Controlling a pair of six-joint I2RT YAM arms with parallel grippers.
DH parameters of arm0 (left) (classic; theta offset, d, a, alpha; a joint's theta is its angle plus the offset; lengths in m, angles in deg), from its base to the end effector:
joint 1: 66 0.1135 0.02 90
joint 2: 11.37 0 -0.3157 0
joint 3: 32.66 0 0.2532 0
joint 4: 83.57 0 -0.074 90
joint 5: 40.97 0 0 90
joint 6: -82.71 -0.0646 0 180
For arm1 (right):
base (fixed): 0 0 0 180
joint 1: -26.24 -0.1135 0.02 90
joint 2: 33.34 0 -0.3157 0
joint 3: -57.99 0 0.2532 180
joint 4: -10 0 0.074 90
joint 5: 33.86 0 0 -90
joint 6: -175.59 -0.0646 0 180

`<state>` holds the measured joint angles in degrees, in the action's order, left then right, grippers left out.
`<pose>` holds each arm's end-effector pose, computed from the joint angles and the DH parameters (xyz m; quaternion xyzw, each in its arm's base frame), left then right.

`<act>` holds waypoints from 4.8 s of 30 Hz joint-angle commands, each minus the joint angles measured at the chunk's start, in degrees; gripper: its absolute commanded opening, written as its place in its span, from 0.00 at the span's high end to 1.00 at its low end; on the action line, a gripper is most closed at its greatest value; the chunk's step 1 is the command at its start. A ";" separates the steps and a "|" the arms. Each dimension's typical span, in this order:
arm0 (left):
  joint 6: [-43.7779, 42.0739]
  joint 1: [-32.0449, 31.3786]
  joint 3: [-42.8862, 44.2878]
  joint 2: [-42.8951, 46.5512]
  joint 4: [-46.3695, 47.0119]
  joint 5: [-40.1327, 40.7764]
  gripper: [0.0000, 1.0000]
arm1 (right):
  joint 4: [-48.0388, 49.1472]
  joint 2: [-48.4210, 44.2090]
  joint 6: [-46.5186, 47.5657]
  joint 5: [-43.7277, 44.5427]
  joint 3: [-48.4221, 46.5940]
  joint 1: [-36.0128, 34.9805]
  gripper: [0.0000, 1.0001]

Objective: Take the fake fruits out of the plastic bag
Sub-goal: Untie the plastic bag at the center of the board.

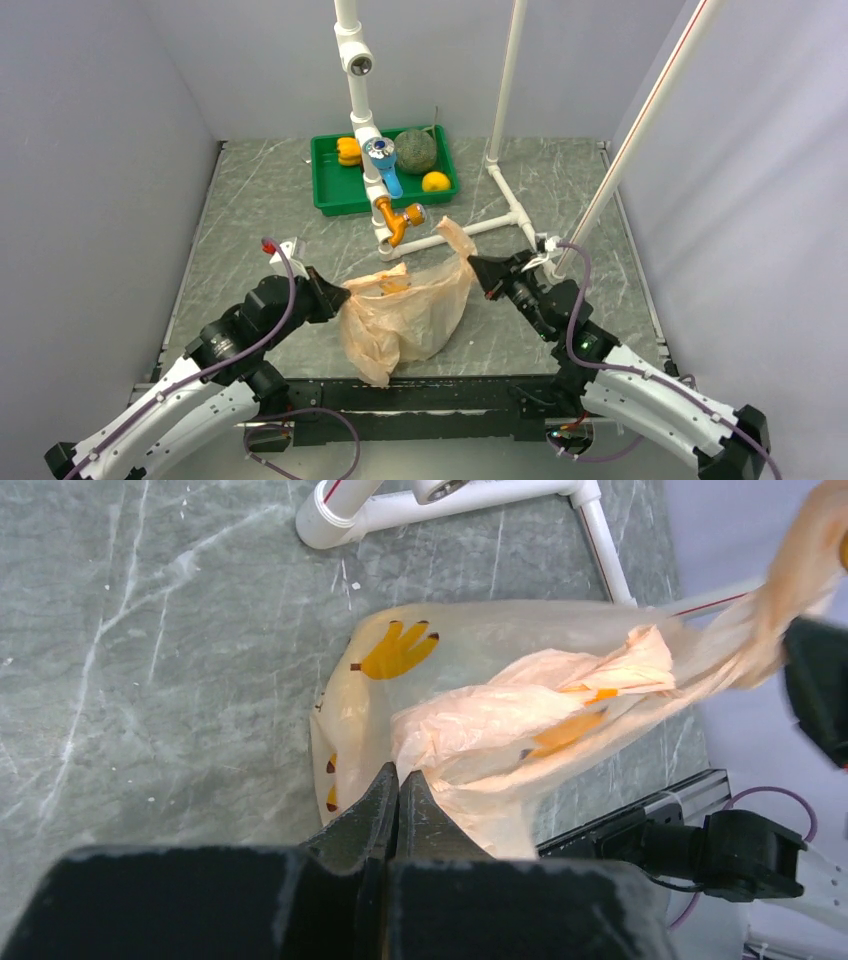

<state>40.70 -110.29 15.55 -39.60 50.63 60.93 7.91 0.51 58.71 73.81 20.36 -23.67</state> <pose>0.0833 -0.0626 0.2896 -0.0822 0.8404 -0.3201 0.4294 0.1090 0.0990 0.3100 -0.0294 0.6965 0.3565 0.6221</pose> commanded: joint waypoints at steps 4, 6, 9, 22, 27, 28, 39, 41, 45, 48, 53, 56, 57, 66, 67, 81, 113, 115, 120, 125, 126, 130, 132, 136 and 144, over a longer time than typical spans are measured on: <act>1.94 0.14 -2.54 1.71 5.53 0.11 1.00 | 33.49 1.25 -19.33 -23.79 15.79 4.47 1.00; 1.41 0.16 -1.66 2.07 4.56 0.41 1.00 | 38.14 3.90 -21.31 -24.01 18.12 5.14 1.00; 0.86 0.12 -0.08 2.28 2.81 1.32 1.00 | 43.46 9.61 -21.13 -30.40 19.25 7.13 1.00; -0.72 0.12 -0.29 5.17 1.53 0.54 1.00 | -25.40 7.54 11.04 -22.24 -12.80 6.79 0.18; -2.13 0.15 0.09 3.75 1.49 0.12 1.00 | -26.91 14.98 14.47 11.54 -19.52 -14.22 0.00; -2.54 0.11 -0.03 3.57 1.63 0.25 1.00 | -28.00 18.89 14.13 18.86 -21.94 -17.75 0.00; -3.50 0.15 -0.53 1.08 4.00 -0.59 1.00 | -38.71 42.26 2.79 54.27 -34.51 -27.71 0.04; -3.07 0.13 -1.31 1.98 4.15 -0.05 1.00 | -36.18 41.60 3.72 54.99 -33.07 -27.74 0.17; -2.88 0.17 -1.89 2.99 3.13 0.32 1.00 | -23.62 35.50 12.04 47.91 -27.09 -26.65 0.43; -3.28 0.16 -1.19 3.16 1.11 0.91 1.00 | -22.21 30.64 8.80 38.88 -24.58 -22.20 0.56; -3.23 0.09 -2.46 4.99 3.82 0.50 1.00 | -8.13 15.04 2.33 4.16 -11.12 -5.15 0.94; -3.78 0.20 -2.79 5.40 7.88 -1.11 1.00 | -0.07 9.25 -2.31 -15.75 -5.88 4.68 1.00; -3.92 0.31 -2.49 5.26 8.73 -1.24 1.00 | 2.12 8.17 -3.97 -20.38 -4.87 7.31 1.00; -4.77 1.40 6.58 -2.11 1.10 1.45 0.56 | 10.88 13.39 -7.13 -38.03 -3.93 15.63 1.00; -6.45 1.47 8.26 -2.93 -0.36 0.29 0.45 | 10.60 14.05 -6.80 -38.87 -4.42 15.57 1.00; -25.68 8.30 24.70 -22.52 -10.29 -9.25 0.01 | 7.51 13.80 -4.06 -43.87 -5.97 15.55 1.00; -20.92 27.68 18.77 -19.03 13.15 -38.17 0.98 | 5.81 10.85 -9.77 -29.31 -5.32 15.79 1.00; -22.47 28.13 19.69 -16.99 13.73 -36.09 1.00 | 6.43 11.87 -10.78 -28.07 -6.06 16.09 1.00; -24.02 29.92 23.67 -15.51 15.16 -34.05 1.00 | 7.65 15.27 -12.39 -26.35 -10.21 18.42 1.00; -24.32 30.58 26.27 -17.46 16.50 -37.00 1.00 | 8.32 17.40 -11.18 -26.79 -13.11 18.90 1.00; -24.01 30.58 25.55 -17.14 16.77 -37.47 1.00 | 7.99 17.53 -10.90 -27.26 -13.12 18.89 1.00; -22.10 30.58 18.30 -12.68 17.27 -39.99 1.00 | 8.34 16.18 -10.30 -31.51 -9.97 18.90 1.00; -20.81 30.58 13.87 -9.16 16.34 -40.06 1.00 | 9.26 15.22 -10.65 -35.27 -7.61 18.91 1.00; -17.98 30.58 9.70 -3.55 8.43 -38.13 0.84 | 12.13 13.58 -11.18 -43.49 -3.90 18.16 1.00; -15.28 30.58 18.58 -1.41 -13.37 -36.73 0.14 | 10.38 14.49 -8.34 -45.32 -3.45 14.49 1.00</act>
<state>22.80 -80.04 27.20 -40.60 48.01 24.47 15.62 14.93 48.25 31.06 17.52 -8.00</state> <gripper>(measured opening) 0.740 0.010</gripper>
